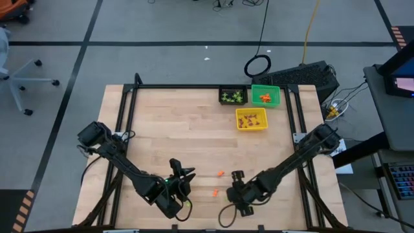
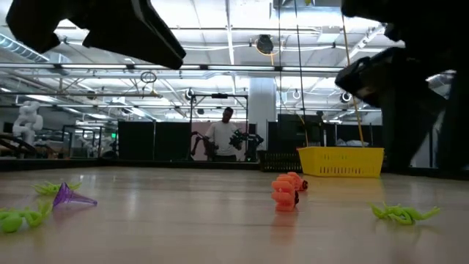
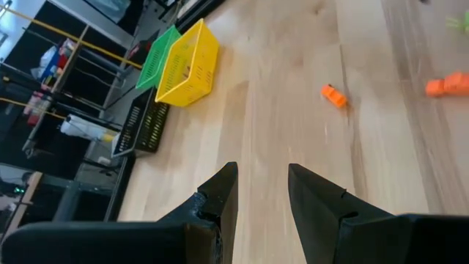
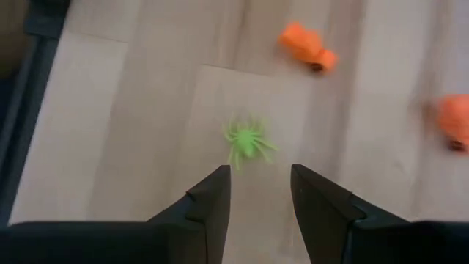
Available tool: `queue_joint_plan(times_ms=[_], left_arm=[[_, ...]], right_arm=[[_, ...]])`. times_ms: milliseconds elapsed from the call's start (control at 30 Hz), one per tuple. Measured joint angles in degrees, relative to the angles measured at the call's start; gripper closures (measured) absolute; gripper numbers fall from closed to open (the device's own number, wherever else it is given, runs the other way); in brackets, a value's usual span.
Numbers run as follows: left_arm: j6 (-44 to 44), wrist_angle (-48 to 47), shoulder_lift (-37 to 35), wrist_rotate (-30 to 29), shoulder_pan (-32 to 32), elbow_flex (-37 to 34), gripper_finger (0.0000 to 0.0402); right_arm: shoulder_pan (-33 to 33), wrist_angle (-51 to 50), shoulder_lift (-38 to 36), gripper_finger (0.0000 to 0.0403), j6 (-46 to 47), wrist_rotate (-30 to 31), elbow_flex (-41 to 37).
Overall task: Sort Halloween decoration
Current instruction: Put the green spider toy into the black basket
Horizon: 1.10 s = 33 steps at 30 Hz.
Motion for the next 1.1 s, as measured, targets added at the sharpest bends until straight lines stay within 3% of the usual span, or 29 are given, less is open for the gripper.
queue_joint_plan(times_ms=[300,667,1100], left_arm=[[1.37,3.54,-0.02,-0.02,0.24,0.04,0.0286],[2.31,4.72,-0.02,-0.21,0.22,0.04,0.0286],[2.53,4.89,-0.02,-0.52,0.46,0.07,0.0286]], right_arm=[[1.18,5.93,4.04,0.0270,-2.76,-2.50,0.07],[4.07,6.55,6.63,0.0276,-7.89,10.81,0.09],[3.85,6.40,6.83,0.0373,-8.68,13.89,0.07]])
